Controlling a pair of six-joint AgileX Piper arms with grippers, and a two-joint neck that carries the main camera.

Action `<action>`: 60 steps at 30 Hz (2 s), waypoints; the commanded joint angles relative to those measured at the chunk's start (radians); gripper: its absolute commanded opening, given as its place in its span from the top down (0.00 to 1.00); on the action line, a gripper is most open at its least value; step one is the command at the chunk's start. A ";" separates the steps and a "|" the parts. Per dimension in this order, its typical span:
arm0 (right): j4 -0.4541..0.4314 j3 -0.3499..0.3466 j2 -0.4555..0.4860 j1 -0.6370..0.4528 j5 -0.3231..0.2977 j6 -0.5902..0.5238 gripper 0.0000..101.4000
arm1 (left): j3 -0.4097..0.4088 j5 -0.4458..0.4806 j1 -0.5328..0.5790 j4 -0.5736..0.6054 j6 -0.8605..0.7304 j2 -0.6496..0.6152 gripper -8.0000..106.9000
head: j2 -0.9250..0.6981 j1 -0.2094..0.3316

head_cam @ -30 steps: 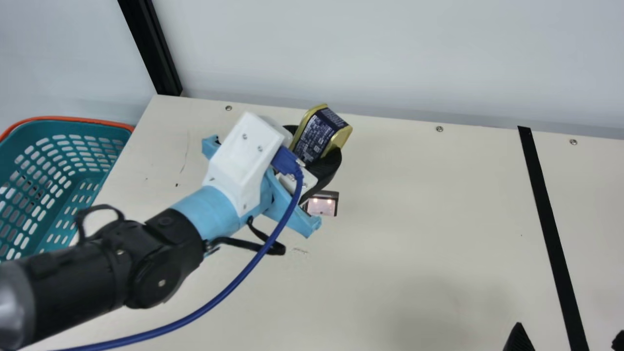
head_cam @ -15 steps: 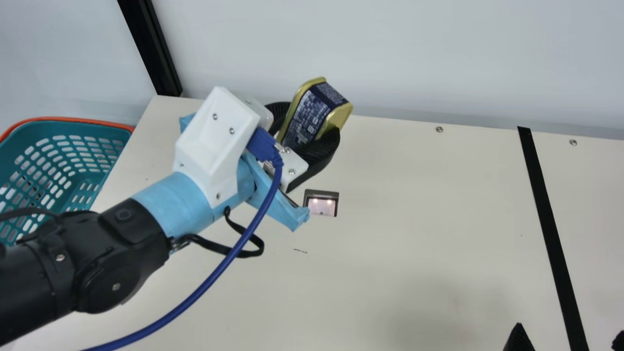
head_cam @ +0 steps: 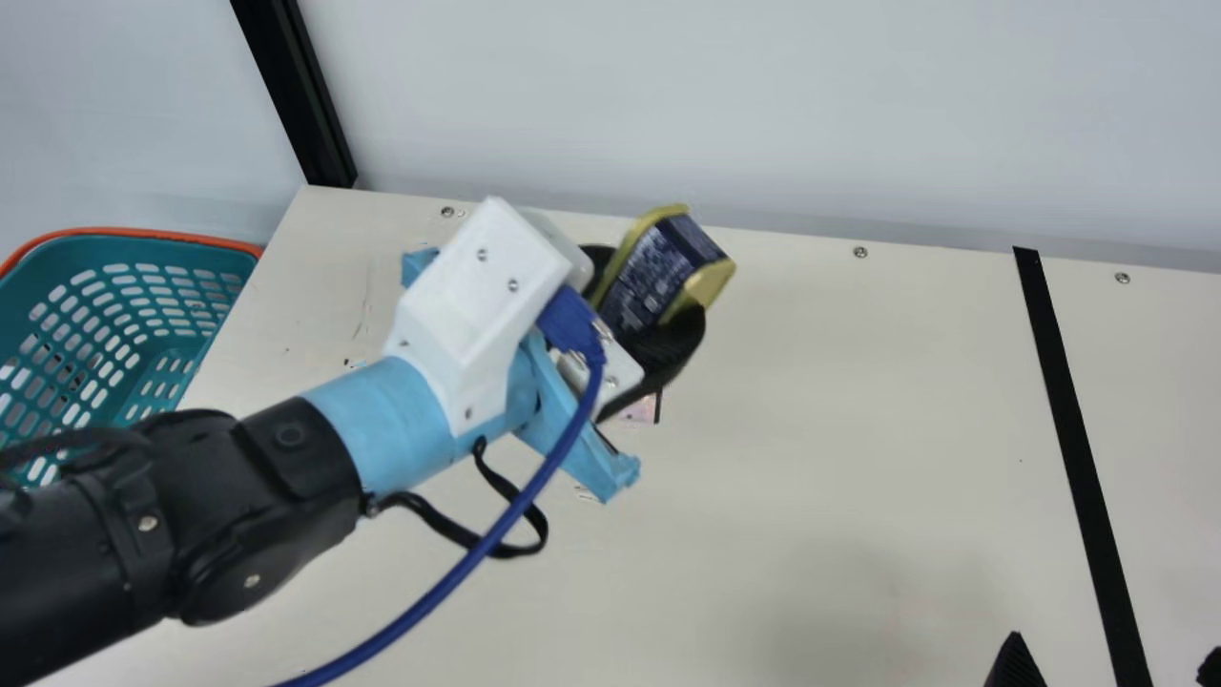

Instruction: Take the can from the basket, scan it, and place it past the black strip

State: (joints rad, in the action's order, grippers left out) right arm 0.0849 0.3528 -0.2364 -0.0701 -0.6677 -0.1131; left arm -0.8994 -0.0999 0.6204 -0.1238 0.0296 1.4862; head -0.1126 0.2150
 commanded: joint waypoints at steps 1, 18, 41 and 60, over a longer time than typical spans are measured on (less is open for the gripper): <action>0.000 0.000 0.000 0.000 0.000 0.000 0.00 | 0.000 0.000 0.000 0.000 0.000 0.000 0.84 | 0.013 0.002; 0.000 0.000 0.000 0.000 0.000 0.000 0.00 | -0.028 0.040 -0.005 -0.029 0.028 0.012 0.84 | 0.013 0.002; 0.000 0.000 0.000 0.000 0.000 0.000 0.00 | -0.413 0.926 -0.114 0.157 -0.457 0.100 0.84 | 0.013 0.002; 0.000 0.000 0.000 0.000 0.000 0.000 0.00 | -0.419 1.179 -0.159 0.240 -0.929 0.151 0.84 | 0.013 0.002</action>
State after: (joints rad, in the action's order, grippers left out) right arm 0.0849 0.3528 -0.2364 -0.0701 -0.6677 -0.1131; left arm -1.3189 1.0747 0.4568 0.1162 -0.8830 1.6271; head -0.1126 0.2150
